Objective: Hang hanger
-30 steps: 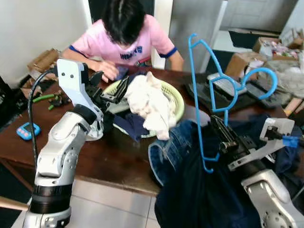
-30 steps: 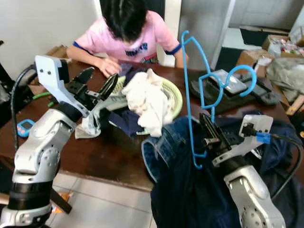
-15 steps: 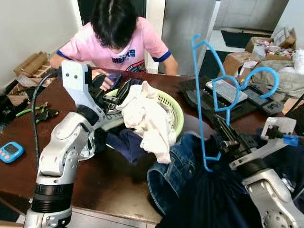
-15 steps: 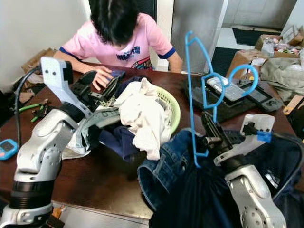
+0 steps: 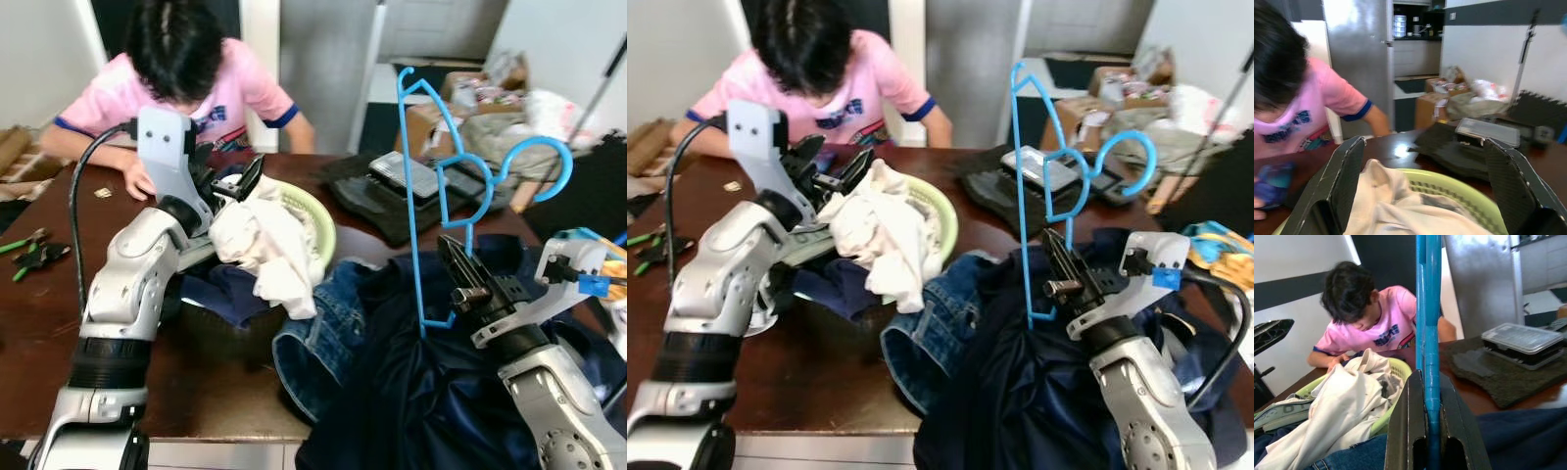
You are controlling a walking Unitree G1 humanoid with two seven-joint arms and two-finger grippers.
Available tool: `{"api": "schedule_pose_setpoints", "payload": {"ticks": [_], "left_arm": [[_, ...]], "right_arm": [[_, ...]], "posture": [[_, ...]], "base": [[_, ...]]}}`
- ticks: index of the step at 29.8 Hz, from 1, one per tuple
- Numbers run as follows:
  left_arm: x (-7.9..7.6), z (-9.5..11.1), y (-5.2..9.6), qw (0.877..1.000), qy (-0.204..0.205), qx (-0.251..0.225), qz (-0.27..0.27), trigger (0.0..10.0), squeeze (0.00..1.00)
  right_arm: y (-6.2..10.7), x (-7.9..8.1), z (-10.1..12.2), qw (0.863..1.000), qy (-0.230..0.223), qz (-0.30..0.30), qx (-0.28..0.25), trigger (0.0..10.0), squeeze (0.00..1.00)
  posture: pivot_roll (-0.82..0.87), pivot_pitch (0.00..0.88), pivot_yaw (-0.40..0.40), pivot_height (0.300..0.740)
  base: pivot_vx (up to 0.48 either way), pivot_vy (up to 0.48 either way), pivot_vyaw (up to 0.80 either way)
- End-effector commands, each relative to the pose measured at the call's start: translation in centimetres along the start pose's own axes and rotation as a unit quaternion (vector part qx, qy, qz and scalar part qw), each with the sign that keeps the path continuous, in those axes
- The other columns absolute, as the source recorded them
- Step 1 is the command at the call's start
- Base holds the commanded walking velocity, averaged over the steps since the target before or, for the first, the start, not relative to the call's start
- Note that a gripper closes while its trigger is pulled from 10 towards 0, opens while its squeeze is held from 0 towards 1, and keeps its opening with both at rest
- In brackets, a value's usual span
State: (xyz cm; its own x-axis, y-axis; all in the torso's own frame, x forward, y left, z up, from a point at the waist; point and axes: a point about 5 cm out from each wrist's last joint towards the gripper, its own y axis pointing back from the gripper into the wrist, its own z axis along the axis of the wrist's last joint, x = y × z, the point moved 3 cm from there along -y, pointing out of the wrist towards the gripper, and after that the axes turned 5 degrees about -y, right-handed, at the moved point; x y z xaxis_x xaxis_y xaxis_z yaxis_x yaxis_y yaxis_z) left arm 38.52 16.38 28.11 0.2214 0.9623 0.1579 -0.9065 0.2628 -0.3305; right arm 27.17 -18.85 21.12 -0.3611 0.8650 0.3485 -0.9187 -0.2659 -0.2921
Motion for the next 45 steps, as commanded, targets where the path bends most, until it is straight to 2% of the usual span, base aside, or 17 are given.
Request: {"api": "schedule_pose_setpoints", "payload": {"ticks": [1,7,10,13,15,19,20,22,24,25,28,33,36,37,39,40,45], "left_arm": [[1.7,-0.9,-0.3,0.999,-0.023,0.024,0.038,10.0,0.00],[2.6,-2.0,-0.8,0.996,-0.025,0.054,0.070,10.0,0.00],[2.4,-3.3,-1.0,0.994,-0.015,0.082,0.070,10.0,0.00],[2.2,-3.9,-1.1,0.994,-0.006,0.092,0.065,10.0,0.00],[1.8,-4.4,-1.2,0.994,0.004,0.099,0.054,10.0,0.00],[0.0,-5.3,-2.0,0.993,0.037,0.109,-0.002,10.0,0.00],[0.0,-5.3,-2.0,0.993,0.037,0.109,-0.002,10.0,0.00],[-1.1,-6.0,-2.6,0.990,0.043,0.131,-0.042,10.0,0.00],[-1.7,-6.4,-2.7,0.987,0.043,0.141,-0.060,10.0,0.00],[-1.7,-6.4,-2.7,0.987,0.043,0.141,-0.060,10.0,0.00],[-2.6,-8.3,-2.4,0.978,0.029,0.189,-0.080,10.0,0.00],[-2.9,-9.2,-2.1,0.974,0.035,0.207,-0.084,10.0,0.00],[-3.4,-10.0,-1.8,0.968,0.042,0.225,-0.107,10.0,0.00],[-3.5,-10.2,-1.6,0.966,0.043,0.231,-0.113,1.3,0.00],[-3.5,-10.3,-1.6,0.965,0.042,0.233,-0.115,1.3,0.00],[-3.6,-10.4,-1.6,0.964,0.041,0.233,-0.118,0.0,0.00],[-2.7,-9.5,-2.1,0.971,0.032,0.212,-0.104,0.0,0.00]], "right_arm": [[0.2,0.1,0.2,1.000,0.002,0.000,0.000,10.0,0.00],[0.3,0.2,0.3,1.000,0.005,0.002,0.001,10.0,0.00],[0.4,0.3,0.4,1.000,0.008,0.002,0.004,10.0,0.00],[0.4,0.3,0.4,1.000,0.009,0.002,0.005,10.0,0.00],[0.5,0.3,0.5,1.000,0.010,0.003,0.007,10.0,0.00],[0.6,0.5,0.7,1.000,0.013,0.007,0.011,10.0,0.00],[0.6,0.5,0.7,1.000,0.013,0.007,0.011,10.0,0.00],[0.9,0.6,1.0,1.000,0.016,0.008,0.012,10.0,0.00],[1.0,0.7,1.1,1.000,0.018,0.007,0.014,10.0,0.00],[1.0,0.7,1.1,1.000,0.018,0.007,0.014,10.0,0.00],[1.6,0.9,1.3,1.000,0.023,0.002,0.018,10.0,0.00],[2.0,1.1,1.4,0.999,0.025,-0.001,0.022,10.0,0.00],[2.1,1.2,1.4,0.999,0.026,-0.002,0.024,10.0,0.00],[2.2,1.2,1.5,0.999,0.026,-0.003,0.024,10.0,0.00],[2.2,1.2,1.6,0.999,0.026,-0.003,0.024,10.0,0.00],[2.1,1.2,1.7,0.999,0.027,-0.003,0.023,10.0,0.00],[2.1,1.3,1.9,0.999,0.026,-0.003,0.022,10.0,0.00]], "posture": [[0.02,0.077,-0.034,0.740],[0.00,0.084,-0.033,0.740],[0.00,0.090,-0.034,0.740],[-0.01,0.098,-0.036,0.740],[-0.01,0.105,-0.039,0.740],[-0.03,0.127,-0.043,0.740],[-0.03,0.127,-0.043,0.740],[-0.05,0.149,-0.040,0.740],[-0.06,0.160,-0.040,0.740],[-0.06,0.160,-0.040,0.740],[-0.09,0.179,-0.035,0.740],[-0.10,0.189,-0.038,0.740],[-0.10,0.192,-0.038,0.740],[-0.10,0.194,-0.039,0.740],[-0.10,0.194,-0.038,0.740],[-0.10,0.196,-0.038,0.740],[-0.09,0.195,-0.038,0.740]], "base": [[0.000,0.000,0.00],[0.000,0.000,0.00],[0.000,0.000,0.00],[0.000,0.000,0.00],[0.000,0.000,0.00],[0.000,0.000,0.00],[0.000,0.000,0.00],[0.000,0.000,0.00],[0.000,0.000,0.00],[0.000,0.000,0.00],[0.000,0.000,0.00],[0.000,0.000,0.00],[0.000,0.000,0.00],[0.000,0.000,0.00],[0.000,0.000,0.00],[0.000,0.000,0.00],[0.000,0.000,0.00]]}}
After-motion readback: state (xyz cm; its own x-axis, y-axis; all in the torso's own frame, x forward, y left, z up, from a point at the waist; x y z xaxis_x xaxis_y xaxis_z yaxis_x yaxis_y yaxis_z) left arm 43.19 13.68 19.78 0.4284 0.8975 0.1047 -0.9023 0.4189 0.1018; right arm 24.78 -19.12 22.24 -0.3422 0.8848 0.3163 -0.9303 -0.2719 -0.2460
